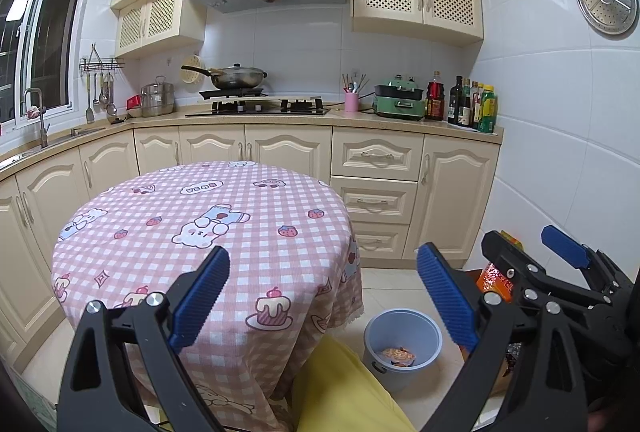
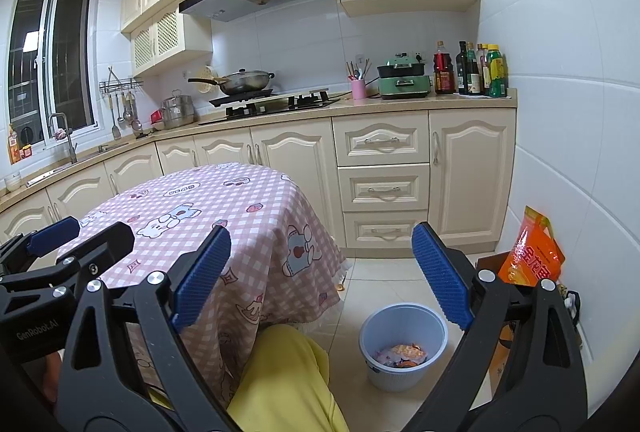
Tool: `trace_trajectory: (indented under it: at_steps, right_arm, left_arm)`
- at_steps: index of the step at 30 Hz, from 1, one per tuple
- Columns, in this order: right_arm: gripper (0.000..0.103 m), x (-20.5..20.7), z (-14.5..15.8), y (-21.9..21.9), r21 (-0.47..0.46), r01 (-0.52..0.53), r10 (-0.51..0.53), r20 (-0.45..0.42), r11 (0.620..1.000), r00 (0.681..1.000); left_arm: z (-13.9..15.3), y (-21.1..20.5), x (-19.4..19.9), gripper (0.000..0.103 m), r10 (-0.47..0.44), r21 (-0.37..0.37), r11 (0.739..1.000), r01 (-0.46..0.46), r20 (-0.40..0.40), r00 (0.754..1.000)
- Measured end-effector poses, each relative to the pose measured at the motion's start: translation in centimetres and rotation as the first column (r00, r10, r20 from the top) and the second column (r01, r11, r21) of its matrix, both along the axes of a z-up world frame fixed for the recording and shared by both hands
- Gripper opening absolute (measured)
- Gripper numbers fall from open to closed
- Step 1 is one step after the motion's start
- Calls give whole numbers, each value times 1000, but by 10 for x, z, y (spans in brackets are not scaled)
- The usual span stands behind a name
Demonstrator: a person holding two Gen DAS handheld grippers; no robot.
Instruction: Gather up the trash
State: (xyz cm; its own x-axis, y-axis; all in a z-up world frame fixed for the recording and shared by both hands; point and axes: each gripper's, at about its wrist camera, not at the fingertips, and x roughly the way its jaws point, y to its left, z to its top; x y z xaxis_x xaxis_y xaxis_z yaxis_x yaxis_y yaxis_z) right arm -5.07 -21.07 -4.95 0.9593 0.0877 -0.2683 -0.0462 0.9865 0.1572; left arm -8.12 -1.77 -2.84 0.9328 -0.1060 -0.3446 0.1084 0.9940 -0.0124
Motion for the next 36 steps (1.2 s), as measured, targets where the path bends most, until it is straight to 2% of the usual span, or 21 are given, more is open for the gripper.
trace_trajectory:
  at_steps: [36]
  right_arm:
    - [91, -1, -3, 4, 3, 13, -13, -13, 1000, 1000]
  left_arm:
    - [-3, -2, 1, 93, -4, -7, 1000, 4, 0, 1000]
